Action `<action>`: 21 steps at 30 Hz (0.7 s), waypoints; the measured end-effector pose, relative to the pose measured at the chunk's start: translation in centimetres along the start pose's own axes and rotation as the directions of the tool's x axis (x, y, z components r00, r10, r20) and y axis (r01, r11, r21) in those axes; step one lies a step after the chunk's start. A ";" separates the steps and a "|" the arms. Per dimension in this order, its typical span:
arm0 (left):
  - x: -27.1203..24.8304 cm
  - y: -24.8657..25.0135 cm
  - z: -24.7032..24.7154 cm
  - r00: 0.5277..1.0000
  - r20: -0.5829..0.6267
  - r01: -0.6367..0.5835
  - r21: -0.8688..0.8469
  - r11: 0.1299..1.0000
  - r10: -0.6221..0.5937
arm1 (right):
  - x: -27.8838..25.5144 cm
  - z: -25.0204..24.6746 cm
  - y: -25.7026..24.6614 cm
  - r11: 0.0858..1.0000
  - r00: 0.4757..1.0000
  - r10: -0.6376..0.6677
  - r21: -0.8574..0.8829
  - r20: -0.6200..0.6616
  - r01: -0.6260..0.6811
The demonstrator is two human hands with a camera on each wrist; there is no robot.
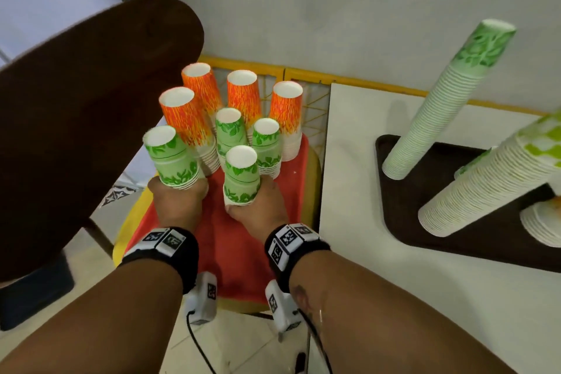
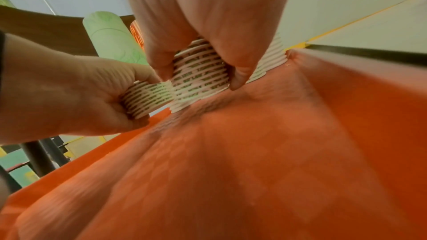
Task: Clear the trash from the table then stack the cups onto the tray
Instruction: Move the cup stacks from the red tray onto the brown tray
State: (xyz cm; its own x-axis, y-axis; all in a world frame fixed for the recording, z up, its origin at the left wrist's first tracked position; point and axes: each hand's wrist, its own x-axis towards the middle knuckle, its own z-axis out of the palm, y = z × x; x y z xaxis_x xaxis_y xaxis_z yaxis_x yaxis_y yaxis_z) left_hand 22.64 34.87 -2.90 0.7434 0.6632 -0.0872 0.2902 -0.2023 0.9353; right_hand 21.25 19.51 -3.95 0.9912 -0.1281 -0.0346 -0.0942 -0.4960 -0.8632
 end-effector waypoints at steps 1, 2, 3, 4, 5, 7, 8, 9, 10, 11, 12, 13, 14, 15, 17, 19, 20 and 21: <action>-0.5 0.3 -0.1 1.000 0.011 -0.028 -0.019 0.999 0.028 | -0.3 -0.5 0.1 1.000 1.000 -0.006 -0.006 0.007 0.006; -1.1 0.6 -0.2 0.997 0.032 -0.064 -0.039 0.997 0.066 | -0.6 -1.1 0.2 1.000 1.000 -0.018 -0.014 0.014 0.019; -1.7 1.0 -0.2 0.993 0.063 -0.095 -0.051 0.994 0.098 | -1.0 -2.0 0.4 0.999 0.999 -0.027 -0.020 0.022 0.028; -2.5 1.5 -0.1 0.987 0.097 -0.124 -0.064 0.990 0.130 | -1.4 -3.1 0.9 0.999 0.999 -0.028 -0.020 0.026 0.028; -3.3 1.8 0.0 0.980 0.127 -0.144 -0.076 0.987 0.153 | -1.9 -4.3 1.2 1.000 0.999 -0.027 -0.002 0.034 0.027; -5.4 2.7 0.5 0.961 0.181 -0.191 -0.109 0.976 0.208 | -3.1 -7.5 2.3 0.999 0.999 -0.015 0.033 0.039 0.014; -6.5 3.1 0.9 0.951 0.201 -0.213 -0.117 0.970 0.233 | -3.8 -9.3 3.0 0.999 1.000 -0.010 0.037 0.023 0.009; -7.8 3.7 1.6 0.940 0.223 -0.235 -0.129 0.963 0.259 | -4.5 -11.2 3.5 0.999 1.000 -0.001 0.048 0.003 0.001; -9.2 4.2 2.6 0.926 0.249 -0.256 -0.137 0.957 0.283 | -5.3 -13.3 4.1 0.998 1.000 0.009 0.068 -0.021 -0.007; -10.6 4.8 3.7 0.912 0.275 -0.273 -0.146 0.951 0.304 | -6.1 -15.3 4.7 0.995 0.999 0.014 0.095 -0.035 -0.011; -12.3 5.5 4.9 0.896 0.298 -0.292 -0.159 0.943 0.328 | -6.7 -17.2 5.4 0.992 0.999 0.023 0.123 -0.046 -0.017; -14.1 6.1 6.3 0.882 0.322 -0.303 -0.173 0.937 0.344 | -7.3 -19.1 6.2 0.990 0.997 0.028 0.142 -0.065 -0.018; -16.0 6.8 7.6 0.866 0.349 -0.308 -0.192 0.932 0.358 | -7.7 -20.7 7.0 0.987 0.995 0.042 0.155 -0.092 -0.028; -18.0 7.4 8.9 0.849 0.374 -0.310 -0.217 0.926 0.372 | -7.9 -22.2 8.0 0.985 0.991 0.052 0.170 -0.120 -0.031; -21.9 8.5 11.5 0.821 0.390 -0.334 -0.264 0.905 0.417 | -8.4 -25.0 9.9 0.987 0.989 0.052 0.158 -0.140 -0.029; -25.2 9.2 13.6 0.794 0.385 -0.393 -0.267 0.880 0.471 | -8.8 -27.8 11.6 0.989 0.990 0.054 0.144 -0.127 -0.035; -26.9 9.4 14.4 0.793 0.380 -0.405 -0.256 0.878 0.476 | -9.0 -29.1 12.6 0.989 0.992 0.056 0.140 -0.115 -0.039; -28.6 9.5 15.3 0.801 0.371 -0.403 -0.249 0.881 0.471 | -9.3 -30.5 13.4 0.990 0.993 0.058 0.131 -0.103 -0.044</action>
State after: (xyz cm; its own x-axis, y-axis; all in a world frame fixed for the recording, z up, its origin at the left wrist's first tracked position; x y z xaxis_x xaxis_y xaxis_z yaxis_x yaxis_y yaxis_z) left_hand 13.33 2.97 3.24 0.9551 0.1687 0.2435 -0.1939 -0.2654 0.9444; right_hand 7.94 -12.13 0.11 0.9693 -0.2439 -0.0323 -0.1247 -0.3735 -0.9192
